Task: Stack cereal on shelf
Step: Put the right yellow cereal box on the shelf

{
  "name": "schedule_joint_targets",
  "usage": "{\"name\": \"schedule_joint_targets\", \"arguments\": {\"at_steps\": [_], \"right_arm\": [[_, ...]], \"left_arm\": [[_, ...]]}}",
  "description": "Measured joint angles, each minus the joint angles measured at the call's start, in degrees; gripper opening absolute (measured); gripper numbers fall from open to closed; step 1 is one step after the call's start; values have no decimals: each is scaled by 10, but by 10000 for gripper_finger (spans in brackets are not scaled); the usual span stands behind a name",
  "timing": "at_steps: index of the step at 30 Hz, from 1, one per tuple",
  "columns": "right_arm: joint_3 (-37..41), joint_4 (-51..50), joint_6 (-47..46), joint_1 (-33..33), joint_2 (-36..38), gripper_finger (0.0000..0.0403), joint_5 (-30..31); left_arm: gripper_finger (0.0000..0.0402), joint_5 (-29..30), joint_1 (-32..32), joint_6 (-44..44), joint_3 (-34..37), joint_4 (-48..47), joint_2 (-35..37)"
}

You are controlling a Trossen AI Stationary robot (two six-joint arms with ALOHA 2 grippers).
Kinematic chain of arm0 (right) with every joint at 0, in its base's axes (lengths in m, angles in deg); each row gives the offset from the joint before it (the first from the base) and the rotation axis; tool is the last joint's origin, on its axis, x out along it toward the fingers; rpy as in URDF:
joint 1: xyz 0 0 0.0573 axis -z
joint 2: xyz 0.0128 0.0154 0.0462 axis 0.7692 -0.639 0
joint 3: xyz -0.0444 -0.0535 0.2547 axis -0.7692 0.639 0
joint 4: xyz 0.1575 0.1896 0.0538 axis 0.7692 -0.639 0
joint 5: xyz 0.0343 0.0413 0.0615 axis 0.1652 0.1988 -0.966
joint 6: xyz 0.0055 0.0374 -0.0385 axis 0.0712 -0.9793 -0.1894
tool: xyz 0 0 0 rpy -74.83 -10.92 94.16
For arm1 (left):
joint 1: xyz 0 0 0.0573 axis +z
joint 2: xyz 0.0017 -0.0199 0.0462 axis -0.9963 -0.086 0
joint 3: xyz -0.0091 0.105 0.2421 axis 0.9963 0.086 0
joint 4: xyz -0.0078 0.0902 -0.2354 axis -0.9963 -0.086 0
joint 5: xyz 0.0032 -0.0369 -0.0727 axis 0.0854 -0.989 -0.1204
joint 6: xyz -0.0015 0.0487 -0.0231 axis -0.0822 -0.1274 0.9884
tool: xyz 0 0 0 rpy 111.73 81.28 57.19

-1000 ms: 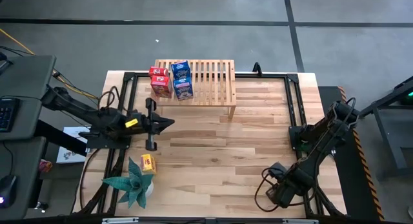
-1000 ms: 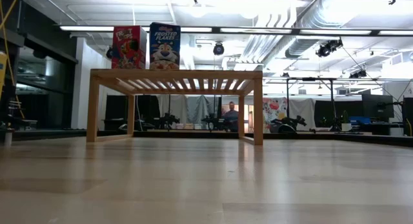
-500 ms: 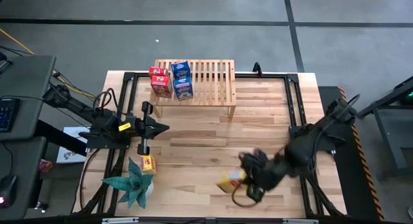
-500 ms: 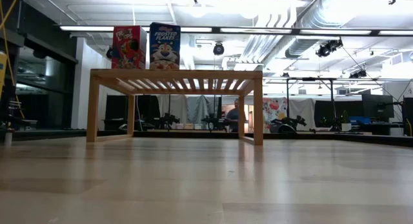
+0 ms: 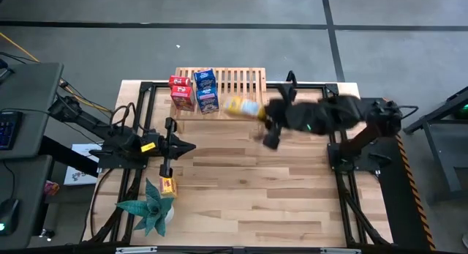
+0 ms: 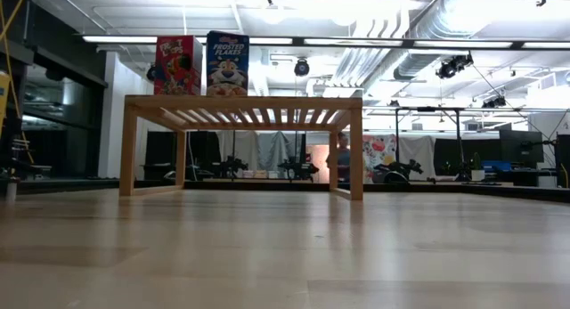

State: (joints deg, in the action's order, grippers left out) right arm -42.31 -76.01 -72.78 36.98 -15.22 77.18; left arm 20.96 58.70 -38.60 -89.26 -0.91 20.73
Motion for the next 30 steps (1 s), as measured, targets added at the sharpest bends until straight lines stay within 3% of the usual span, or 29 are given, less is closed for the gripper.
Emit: {"name": "schedule_joint_targets", "arguments": {"at_steps": [6,12,22,30], "right_arm": [[1,-58,55,142,-28,92,-36],[-23,-106,121,228,-103,92,-170],[-190,-240,182,238,-255,92,-176],[-173,-232,195,238,-256,92,-179]], "left_arm": [[0,20,2,-21,0,9,0],[0,30,2,-29,0,11,0],[0,33,2,-30,0,10,-5],[0,33,2,-25,0,10,-4]]}}
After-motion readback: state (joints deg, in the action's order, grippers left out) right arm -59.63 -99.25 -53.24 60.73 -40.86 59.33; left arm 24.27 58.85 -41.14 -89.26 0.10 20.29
